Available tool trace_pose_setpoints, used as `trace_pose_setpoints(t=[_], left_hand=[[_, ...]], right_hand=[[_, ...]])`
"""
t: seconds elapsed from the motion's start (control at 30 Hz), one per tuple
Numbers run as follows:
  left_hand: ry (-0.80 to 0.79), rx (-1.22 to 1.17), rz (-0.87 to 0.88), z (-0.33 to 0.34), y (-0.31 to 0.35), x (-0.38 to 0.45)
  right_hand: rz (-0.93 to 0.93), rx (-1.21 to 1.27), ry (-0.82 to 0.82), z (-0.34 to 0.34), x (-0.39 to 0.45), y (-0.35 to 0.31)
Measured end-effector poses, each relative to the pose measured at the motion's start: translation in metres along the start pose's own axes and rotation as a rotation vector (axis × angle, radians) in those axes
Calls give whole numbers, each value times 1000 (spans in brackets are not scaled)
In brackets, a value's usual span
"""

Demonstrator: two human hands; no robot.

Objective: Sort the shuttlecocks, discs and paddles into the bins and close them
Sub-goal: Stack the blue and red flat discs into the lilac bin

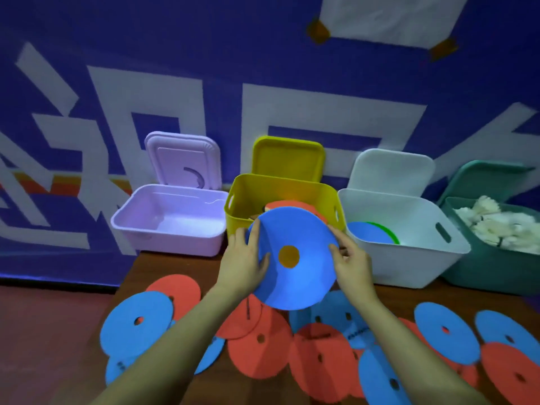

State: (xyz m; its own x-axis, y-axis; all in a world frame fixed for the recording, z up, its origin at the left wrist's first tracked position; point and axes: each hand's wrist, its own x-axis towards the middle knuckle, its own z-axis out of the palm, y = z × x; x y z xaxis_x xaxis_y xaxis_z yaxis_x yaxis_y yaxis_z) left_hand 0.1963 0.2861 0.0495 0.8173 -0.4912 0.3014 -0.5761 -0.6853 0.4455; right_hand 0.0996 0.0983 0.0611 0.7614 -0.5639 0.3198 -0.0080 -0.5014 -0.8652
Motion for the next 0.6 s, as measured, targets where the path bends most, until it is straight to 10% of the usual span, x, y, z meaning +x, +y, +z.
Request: trace_pose_setpoints(t=[0.6], left_hand=[[-13,-111,115,78,207,155]], right_hand=[[7,-57,214,-189,140,57]])
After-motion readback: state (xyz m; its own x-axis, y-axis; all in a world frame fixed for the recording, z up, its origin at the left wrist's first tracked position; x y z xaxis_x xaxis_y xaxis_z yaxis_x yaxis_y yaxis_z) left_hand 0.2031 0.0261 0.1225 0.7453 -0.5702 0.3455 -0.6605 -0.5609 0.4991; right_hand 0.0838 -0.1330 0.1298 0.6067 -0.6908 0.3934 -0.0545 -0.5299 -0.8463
